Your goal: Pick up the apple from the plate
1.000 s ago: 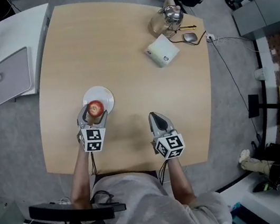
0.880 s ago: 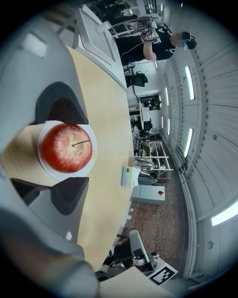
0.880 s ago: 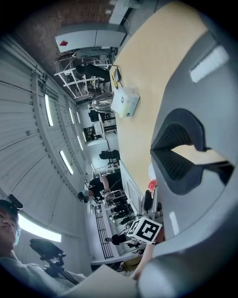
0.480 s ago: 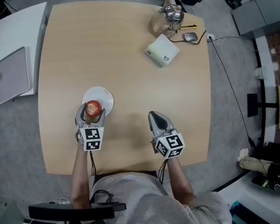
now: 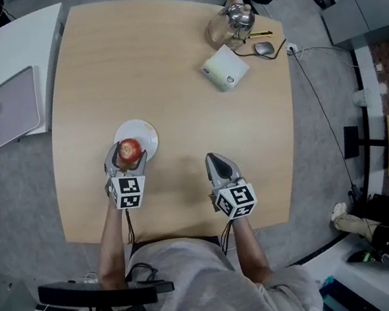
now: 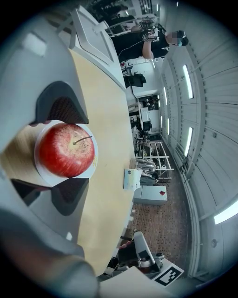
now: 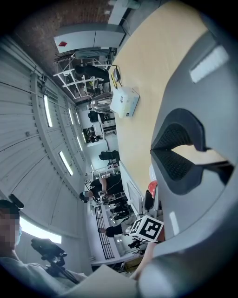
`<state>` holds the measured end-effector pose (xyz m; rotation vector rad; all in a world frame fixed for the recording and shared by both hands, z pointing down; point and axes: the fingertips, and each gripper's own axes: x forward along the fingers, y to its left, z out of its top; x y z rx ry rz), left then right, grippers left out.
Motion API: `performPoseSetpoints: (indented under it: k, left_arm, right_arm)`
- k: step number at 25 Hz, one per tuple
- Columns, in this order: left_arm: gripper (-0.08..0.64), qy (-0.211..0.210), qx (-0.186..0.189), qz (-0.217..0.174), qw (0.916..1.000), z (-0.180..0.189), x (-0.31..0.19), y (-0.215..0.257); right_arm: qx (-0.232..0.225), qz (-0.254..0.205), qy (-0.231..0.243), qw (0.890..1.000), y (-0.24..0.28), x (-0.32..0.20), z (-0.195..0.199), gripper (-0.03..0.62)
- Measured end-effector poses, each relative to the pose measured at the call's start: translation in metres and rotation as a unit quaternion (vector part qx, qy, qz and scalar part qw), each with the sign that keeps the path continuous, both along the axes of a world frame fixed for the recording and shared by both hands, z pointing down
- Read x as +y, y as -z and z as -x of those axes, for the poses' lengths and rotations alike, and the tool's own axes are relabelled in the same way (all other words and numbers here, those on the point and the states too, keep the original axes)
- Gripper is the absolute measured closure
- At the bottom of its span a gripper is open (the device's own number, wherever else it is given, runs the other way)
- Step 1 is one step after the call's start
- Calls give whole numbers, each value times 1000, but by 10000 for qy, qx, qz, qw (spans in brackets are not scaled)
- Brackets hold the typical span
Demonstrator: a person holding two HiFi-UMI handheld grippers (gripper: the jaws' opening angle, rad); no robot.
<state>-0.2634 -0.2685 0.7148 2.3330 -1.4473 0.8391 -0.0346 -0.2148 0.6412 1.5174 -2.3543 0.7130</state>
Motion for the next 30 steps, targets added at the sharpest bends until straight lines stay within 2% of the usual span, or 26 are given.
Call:
performPoseSetpoints:
  k: [15,30]
  left_arm:
    - [186,-69,3,-182,9998,-8,2,10]
    - [186,-239,267,-488,9982,-27,11,36]
  right_arm:
    - [8,-41,-56,10000,4,4,-4,586]
    - [54,-239,-193,9995,17,14,-13,586]
